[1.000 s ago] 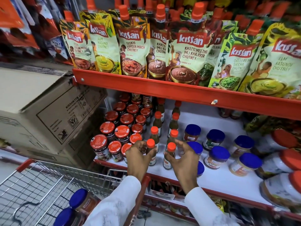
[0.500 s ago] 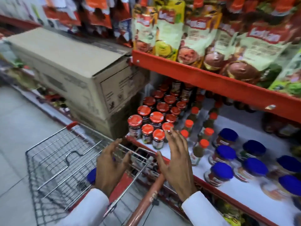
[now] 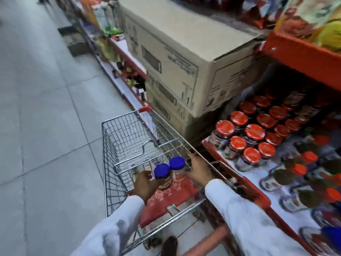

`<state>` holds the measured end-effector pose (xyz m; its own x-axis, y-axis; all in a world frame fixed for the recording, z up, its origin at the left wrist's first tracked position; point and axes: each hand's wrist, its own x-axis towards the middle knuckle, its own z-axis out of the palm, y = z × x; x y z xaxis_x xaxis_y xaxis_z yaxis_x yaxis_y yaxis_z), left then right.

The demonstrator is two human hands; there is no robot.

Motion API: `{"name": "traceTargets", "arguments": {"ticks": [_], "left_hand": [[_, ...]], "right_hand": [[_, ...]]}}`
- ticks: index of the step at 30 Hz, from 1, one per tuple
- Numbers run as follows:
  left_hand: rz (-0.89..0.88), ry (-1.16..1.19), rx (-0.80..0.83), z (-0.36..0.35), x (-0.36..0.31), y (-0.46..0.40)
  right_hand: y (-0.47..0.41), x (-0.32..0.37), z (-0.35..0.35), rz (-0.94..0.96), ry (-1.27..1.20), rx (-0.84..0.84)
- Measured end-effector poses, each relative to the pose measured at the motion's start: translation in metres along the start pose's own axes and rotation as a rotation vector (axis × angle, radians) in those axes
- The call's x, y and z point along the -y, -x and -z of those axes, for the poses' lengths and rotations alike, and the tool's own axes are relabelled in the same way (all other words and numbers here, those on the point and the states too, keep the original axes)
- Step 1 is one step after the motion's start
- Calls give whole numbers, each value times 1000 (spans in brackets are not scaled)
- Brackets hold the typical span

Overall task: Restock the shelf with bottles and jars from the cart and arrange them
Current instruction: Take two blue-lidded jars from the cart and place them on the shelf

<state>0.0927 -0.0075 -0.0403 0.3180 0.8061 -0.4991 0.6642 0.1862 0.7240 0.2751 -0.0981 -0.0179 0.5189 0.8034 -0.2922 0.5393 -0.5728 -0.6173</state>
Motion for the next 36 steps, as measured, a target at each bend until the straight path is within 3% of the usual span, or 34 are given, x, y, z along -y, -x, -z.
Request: {"name": "traceTargets", "arguments": {"ticks": [4, 9, 17, 23, 30, 36], "left_hand": [[87, 122, 54, -17, 13, -19], [64, 245, -63, -41, 29, -30], [13, 152, -80, -45, 35, -33], [-56, 218, 2, -21, 21, -22], [-320, 326, 137, 25, -36, 26], [-555, 345, 299, 18, -104, 100]], "right_hand": [[-52, -49, -44, -181, -204, 106], [-52, -29, -46, -282, -313, 97], [-53, -36, -47, -241, -238, 90], [-37, -25, -17, -176, -287, 83], [47, -2, 77, -45, -483, -122], [151, -22, 134, 4, -587, -373]]}}
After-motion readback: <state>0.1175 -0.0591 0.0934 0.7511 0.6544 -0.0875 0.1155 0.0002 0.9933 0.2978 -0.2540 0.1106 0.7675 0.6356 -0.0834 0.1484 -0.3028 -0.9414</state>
